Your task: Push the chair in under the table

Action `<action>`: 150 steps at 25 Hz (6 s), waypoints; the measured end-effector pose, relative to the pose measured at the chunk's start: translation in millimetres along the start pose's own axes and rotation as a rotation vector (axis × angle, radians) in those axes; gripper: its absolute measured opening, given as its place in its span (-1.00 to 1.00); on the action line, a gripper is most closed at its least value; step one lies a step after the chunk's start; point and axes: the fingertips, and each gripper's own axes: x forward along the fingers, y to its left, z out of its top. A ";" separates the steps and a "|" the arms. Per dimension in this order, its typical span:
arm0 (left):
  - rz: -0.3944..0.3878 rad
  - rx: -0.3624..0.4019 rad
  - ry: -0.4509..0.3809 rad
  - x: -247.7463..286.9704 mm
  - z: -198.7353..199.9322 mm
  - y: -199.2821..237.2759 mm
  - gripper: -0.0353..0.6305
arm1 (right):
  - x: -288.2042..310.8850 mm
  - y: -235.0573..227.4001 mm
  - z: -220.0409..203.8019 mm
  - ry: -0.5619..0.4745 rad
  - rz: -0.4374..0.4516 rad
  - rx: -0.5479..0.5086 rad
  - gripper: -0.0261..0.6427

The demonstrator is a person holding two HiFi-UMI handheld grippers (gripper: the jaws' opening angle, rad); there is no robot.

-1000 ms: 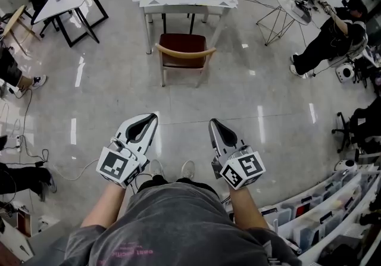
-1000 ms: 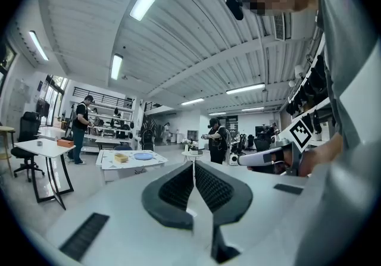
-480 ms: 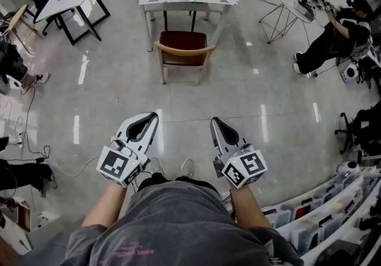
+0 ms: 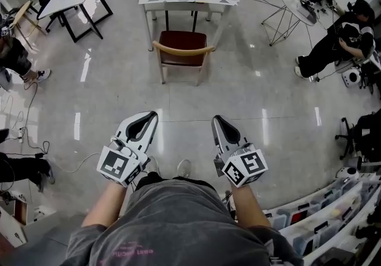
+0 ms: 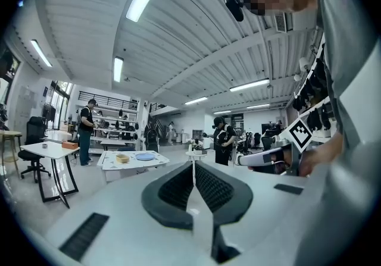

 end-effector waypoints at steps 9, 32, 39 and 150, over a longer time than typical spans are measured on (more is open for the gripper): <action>0.018 0.004 0.005 -2.2 0.9 8.1 -0.72 | 4.6 -1.5 6.8 -0.005 -0.020 -0.023 -0.88; 0.070 0.009 0.009 10.6 0.3 11.8 -0.31 | 3.8 -13.5 17.8 -0.021 -0.015 -0.044 -0.51; 0.088 0.008 0.004 26.4 0.5 6.8 -0.29 | -5.9 -37.2 15.8 -0.020 -0.026 -0.035 -0.48; 0.050 -0.052 0.513 358.8 -446.5 427.9 -0.13 | 421.1 -407.4 -301.2 0.427 -0.376 -0.025 -0.39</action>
